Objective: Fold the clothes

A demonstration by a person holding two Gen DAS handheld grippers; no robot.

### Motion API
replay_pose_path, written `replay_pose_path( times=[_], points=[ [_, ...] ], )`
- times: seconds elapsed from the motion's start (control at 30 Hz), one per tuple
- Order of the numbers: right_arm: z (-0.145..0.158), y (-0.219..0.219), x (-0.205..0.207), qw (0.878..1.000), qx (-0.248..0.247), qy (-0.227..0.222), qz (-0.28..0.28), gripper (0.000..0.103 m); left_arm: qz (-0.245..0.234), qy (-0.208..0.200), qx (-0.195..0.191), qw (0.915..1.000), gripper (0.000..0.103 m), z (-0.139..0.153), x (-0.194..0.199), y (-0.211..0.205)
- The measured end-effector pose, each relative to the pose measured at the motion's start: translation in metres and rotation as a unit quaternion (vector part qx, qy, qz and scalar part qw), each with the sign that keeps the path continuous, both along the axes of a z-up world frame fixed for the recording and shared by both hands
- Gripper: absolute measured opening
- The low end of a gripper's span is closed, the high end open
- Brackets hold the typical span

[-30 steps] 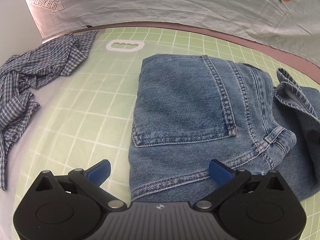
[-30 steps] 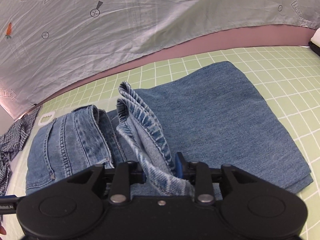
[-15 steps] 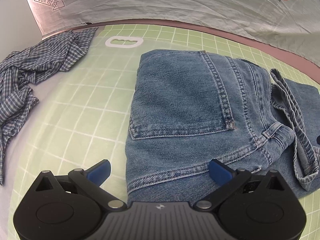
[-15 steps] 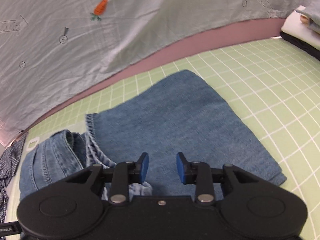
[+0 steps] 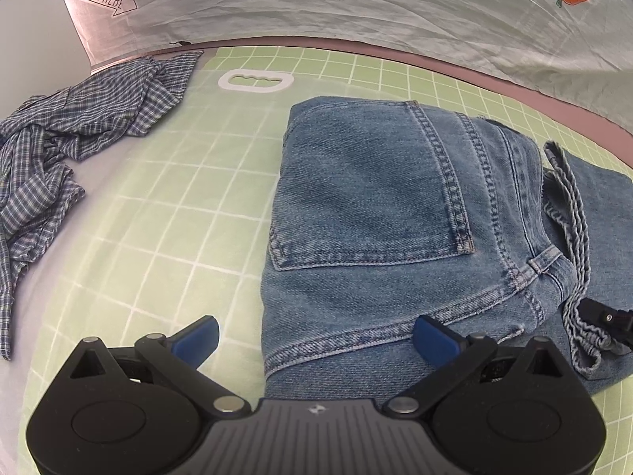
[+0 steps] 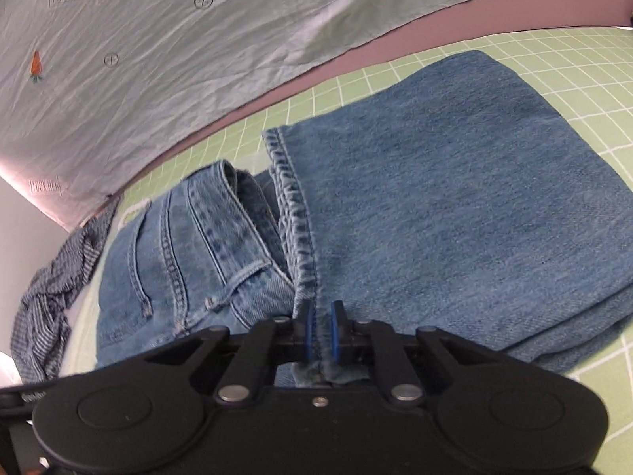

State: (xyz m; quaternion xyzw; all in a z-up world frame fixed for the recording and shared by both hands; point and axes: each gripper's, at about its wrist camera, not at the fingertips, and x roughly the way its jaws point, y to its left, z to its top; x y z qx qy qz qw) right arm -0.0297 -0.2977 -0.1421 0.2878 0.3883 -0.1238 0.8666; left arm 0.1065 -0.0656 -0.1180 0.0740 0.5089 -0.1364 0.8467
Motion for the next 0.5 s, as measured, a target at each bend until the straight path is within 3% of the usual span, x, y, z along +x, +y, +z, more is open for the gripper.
replay_pose_path(
  times=[0.07, 0.23, 0.37, 0.5],
  points=[
    [0.0, 0.004, -0.001, 1.0, -0.02, 0.004, 0.007, 0.011, 0.004, 0.003, -0.003, 1.0, 0.103, -0.001, 0.001, 0.002],
    [0.005, 0.008, 0.0, 0.998, -0.062, 0.02, 0.011, 0.024, 0.012, 0.01, -0.011, 0.9998, 0.103, -0.003, 0.002, 0.007],
    [0.012, 0.006, -0.005, 0.996, -0.088, 0.025, -0.005, 0.05, 0.019, -0.005, -0.003, 0.9998, 0.103, 0.004, 0.004, 0.012],
    [0.017, 0.004, -0.011, 0.992, -0.122, 0.035, -0.019, 0.062, 0.028, -0.001, -0.036, 0.999, 0.103, 0.006, 0.012, 0.022]
  ],
)
